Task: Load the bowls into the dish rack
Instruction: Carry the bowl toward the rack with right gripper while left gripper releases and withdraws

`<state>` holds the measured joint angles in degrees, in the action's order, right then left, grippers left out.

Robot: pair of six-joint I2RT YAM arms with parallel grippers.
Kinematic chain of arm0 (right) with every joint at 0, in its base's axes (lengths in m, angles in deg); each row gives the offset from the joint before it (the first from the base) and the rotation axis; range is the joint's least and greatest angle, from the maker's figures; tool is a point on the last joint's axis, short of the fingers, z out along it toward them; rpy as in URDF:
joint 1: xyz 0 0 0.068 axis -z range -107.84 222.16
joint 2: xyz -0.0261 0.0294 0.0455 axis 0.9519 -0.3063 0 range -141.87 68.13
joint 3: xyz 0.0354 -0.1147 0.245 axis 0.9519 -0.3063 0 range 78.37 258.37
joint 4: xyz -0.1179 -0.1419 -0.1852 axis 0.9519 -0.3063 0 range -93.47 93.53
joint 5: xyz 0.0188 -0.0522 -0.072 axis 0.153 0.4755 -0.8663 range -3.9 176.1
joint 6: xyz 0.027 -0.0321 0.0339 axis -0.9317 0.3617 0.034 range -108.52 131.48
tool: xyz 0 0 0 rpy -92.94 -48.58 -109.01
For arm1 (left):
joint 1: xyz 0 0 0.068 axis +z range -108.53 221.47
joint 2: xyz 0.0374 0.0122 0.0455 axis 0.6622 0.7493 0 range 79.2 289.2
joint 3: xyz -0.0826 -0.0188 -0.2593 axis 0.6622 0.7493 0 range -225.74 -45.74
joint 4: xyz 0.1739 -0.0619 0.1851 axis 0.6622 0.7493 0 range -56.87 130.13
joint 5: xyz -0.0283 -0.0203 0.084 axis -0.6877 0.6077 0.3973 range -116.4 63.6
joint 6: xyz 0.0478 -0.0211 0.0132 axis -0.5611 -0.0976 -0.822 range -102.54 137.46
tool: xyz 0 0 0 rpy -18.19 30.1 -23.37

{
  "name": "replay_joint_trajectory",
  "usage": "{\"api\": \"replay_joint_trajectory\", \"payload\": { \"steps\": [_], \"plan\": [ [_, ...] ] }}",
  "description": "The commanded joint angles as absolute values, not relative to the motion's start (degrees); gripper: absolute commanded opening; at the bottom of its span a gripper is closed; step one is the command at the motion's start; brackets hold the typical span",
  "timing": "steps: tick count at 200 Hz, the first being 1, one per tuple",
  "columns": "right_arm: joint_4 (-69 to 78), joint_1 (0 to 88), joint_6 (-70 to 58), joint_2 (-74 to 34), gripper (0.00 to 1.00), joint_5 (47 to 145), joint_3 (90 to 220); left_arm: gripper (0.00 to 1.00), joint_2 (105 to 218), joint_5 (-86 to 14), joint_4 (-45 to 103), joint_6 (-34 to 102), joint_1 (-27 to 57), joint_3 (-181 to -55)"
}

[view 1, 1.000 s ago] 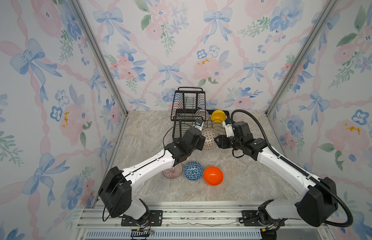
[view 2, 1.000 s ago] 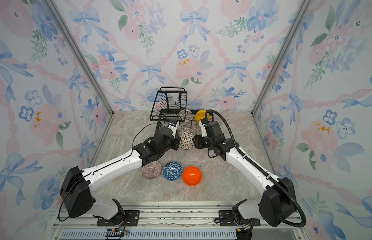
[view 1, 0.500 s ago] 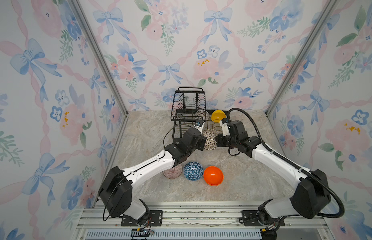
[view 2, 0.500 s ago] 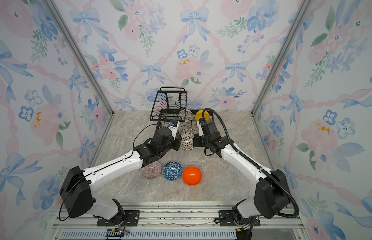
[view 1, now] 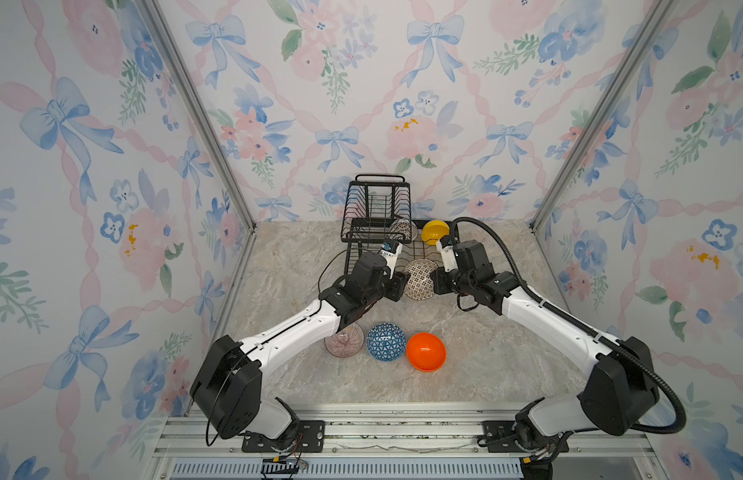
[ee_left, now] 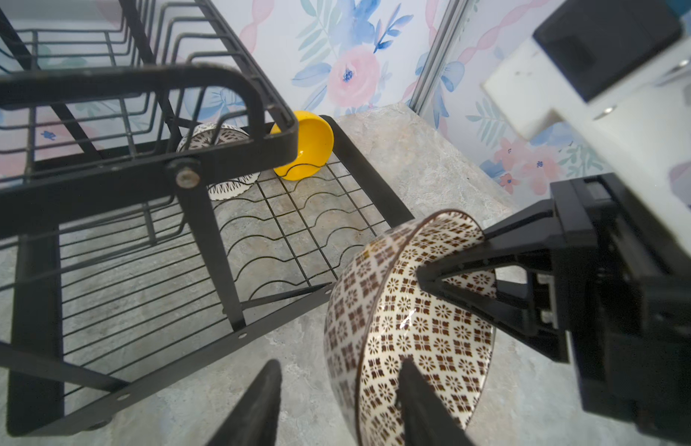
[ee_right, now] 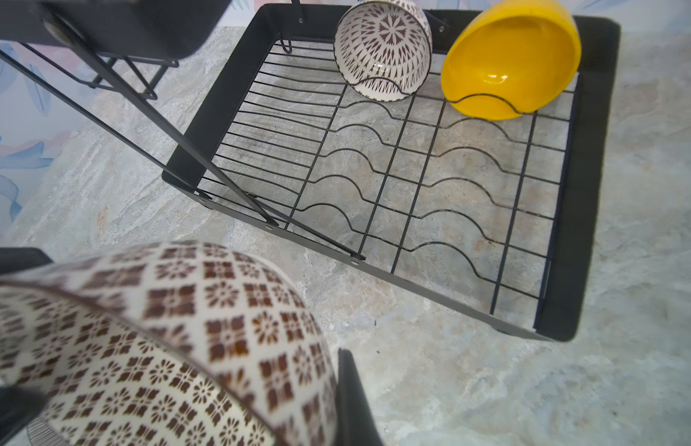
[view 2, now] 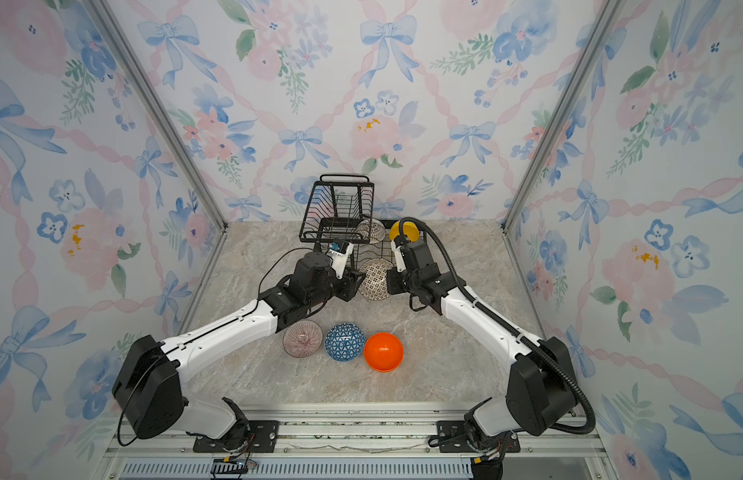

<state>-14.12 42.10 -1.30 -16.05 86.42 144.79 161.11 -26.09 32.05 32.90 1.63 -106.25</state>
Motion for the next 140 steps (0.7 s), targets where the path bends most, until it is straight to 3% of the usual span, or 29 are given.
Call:
{"api": "replay_joint_trajectory", "payload": {
  "steps": [1, 25, 75, 140],
  "plan": [
    [-7.6, 42.1, 6.1, -17.0, 0.00, 82.6, 146.1, 0.80, 156.5, -30.7, 32.7, 33.3, 3.7, -103.9],
    [-3.9, 41.9, 11.9, -18.7, 0.00, 78.4, 146.2, 0.98, 152.8, -31.1, 35.0, 33.3, 6.8, -100.7],
    [14.4, 41.8, 27.3, -22.5, 0.00, 70.0, 141.7, 0.98, 147.7, -31.6, 37.5, 35.6, 12.3, -95.1],
    [41.1, 41.8, 45.3, -25.1, 0.00, 67.1, 132.8, 0.98, 147.5, -32.3, 37.4, 36.0, 12.6, -93.5]
  ]
}}
